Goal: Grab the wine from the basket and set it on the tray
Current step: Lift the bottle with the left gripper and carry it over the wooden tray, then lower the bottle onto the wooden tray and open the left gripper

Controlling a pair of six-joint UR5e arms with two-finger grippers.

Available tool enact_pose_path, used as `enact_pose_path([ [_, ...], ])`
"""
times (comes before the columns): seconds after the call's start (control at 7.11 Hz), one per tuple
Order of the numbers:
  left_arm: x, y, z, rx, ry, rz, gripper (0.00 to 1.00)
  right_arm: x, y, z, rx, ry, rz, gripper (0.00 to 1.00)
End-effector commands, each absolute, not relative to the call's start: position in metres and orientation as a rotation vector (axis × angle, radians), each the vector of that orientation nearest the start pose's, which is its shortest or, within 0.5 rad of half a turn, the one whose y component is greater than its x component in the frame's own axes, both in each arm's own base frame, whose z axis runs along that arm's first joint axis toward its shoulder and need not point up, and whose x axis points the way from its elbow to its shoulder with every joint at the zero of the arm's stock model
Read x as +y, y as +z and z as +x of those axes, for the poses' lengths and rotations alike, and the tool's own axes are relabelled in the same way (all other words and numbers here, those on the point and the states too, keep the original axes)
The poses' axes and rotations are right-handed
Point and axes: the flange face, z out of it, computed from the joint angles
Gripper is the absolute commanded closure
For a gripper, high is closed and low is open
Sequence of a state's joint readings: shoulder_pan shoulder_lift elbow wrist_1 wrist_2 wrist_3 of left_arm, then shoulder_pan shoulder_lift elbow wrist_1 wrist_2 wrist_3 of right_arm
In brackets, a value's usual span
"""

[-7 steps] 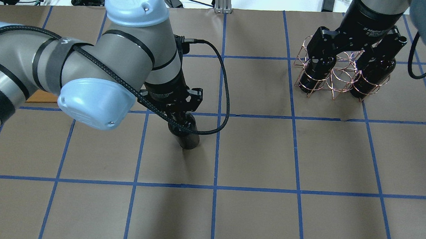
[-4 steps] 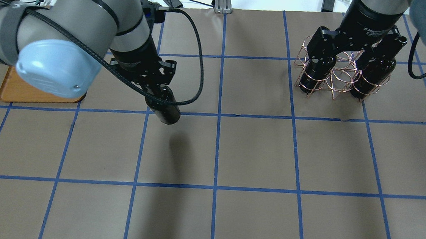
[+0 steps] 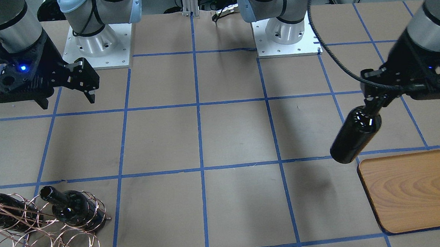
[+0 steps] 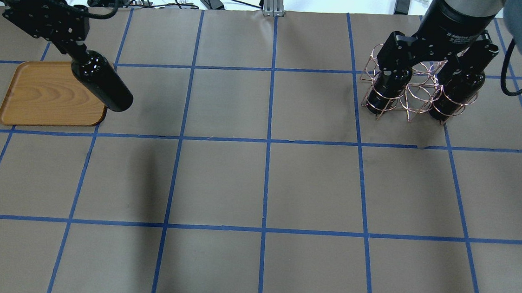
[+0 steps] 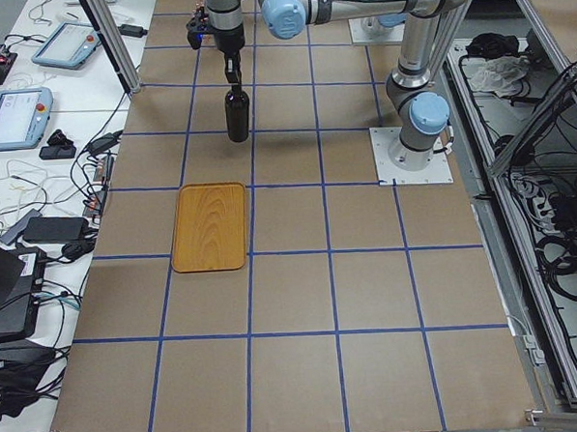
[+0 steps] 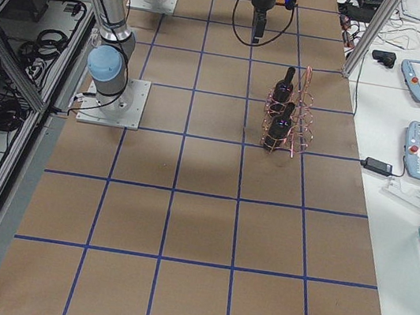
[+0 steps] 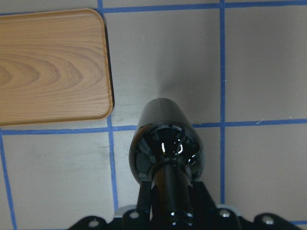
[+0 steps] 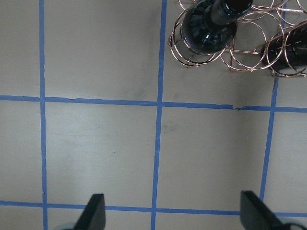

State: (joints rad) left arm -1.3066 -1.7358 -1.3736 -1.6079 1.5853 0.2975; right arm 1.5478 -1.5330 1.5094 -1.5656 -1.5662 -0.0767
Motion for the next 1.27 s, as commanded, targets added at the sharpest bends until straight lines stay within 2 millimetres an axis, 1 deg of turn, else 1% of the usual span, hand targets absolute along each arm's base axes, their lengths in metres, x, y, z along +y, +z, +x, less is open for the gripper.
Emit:
enact_pose_path([
  [0.0,-0.591,0.477,0.116,3.135,0.049,0.015,1.00,-0.513,0.498,0.122,3.137,-0.029,-0.084,0.00],
  [0.28,-0.617,0.466,0.163,3.136,0.047,-0.021,1.00,-0.513,0.499,0.122,3.137,-0.032,-0.084,0.00],
  [0.56,-0.636,0.441,0.211,3.137,0.001,-0.084,1.00,-0.513,0.498,0.122,3.137,-0.027,-0.084,0.00],
  [0.7,-0.641,0.427,0.225,3.139,0.003,-0.106,1.00,-0.513,0.498,0.122,3.137,-0.027,-0.082,0.00],
  [0.84,-0.644,0.417,0.227,3.159,0.011,-0.109,1.00,-0.513,0.498,0.122,3.137,-0.024,-0.082,0.00],
  [1.12,-0.649,0.406,0.228,3.181,0.014,-0.113,1.00,-0.513,0.498,0.122,3.137,-0.029,-0.082,0.00],
])
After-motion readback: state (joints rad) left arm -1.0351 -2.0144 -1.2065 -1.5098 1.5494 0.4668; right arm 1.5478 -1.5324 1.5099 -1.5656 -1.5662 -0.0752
